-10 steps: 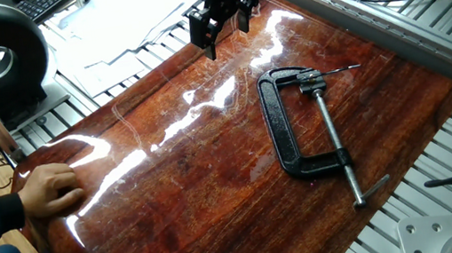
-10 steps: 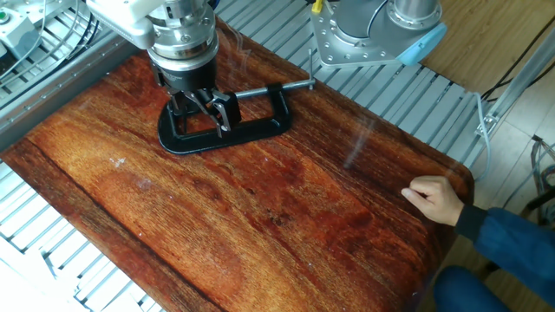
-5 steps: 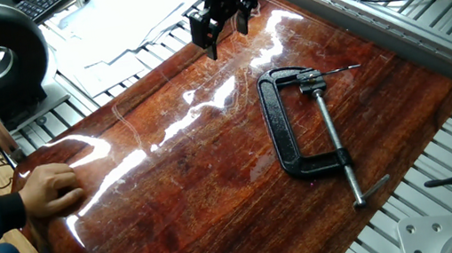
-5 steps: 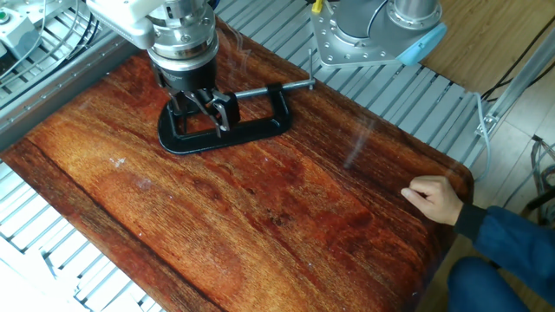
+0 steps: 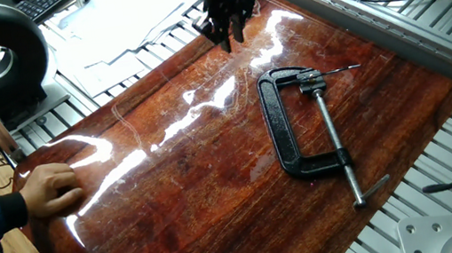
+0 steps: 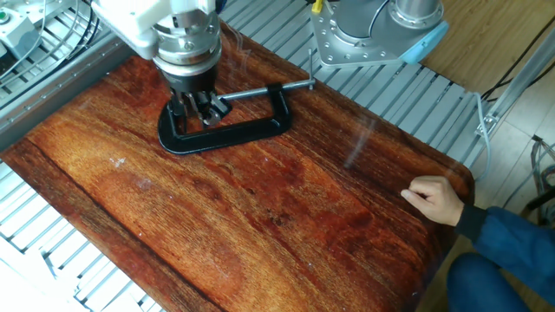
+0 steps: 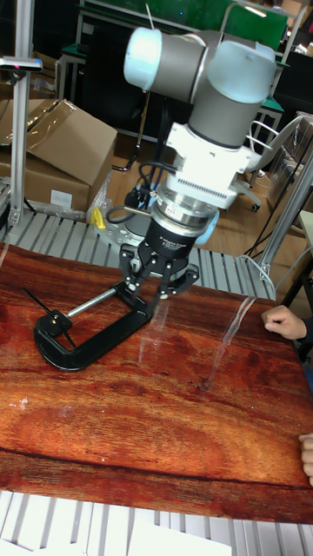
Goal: Turn the hands of a clock
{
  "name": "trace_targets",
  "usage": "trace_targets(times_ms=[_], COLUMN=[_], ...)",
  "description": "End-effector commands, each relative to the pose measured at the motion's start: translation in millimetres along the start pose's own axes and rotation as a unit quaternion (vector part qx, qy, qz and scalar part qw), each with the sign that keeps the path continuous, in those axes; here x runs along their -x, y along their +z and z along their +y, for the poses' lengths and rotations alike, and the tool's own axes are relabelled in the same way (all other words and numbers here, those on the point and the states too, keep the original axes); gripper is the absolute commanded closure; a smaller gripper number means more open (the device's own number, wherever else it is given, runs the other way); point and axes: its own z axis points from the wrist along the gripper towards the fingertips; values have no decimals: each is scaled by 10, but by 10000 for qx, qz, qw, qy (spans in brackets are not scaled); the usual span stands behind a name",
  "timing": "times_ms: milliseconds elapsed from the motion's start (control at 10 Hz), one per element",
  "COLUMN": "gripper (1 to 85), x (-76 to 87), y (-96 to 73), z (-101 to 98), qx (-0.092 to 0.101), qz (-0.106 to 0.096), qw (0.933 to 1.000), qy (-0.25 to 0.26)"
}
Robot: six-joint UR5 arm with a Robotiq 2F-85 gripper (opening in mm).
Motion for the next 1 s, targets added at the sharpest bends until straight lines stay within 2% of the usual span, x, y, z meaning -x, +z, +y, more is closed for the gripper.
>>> trace_targets(times_ms=[0,200,300,400,500,700,800,900], gripper=[847,847,847,847,847,847,847,847], x=[70,53,3,-63,-136,-298,-325,-305], y=[-120,-184,-125,20,150,316,380,381], z=[-290,-834,-1114,-1374,-1537,-1920,-1989,-2000], qx=[53,60,-20,-85,-137,-293,-175,-200], qz=[52,230,300,272,245,354,313,279], qw=[9999,9979,9964,9950,9940,9866,9832,9821], qy=[-142,-601,-788,-953,-1058,-1563,-1789,-1850])
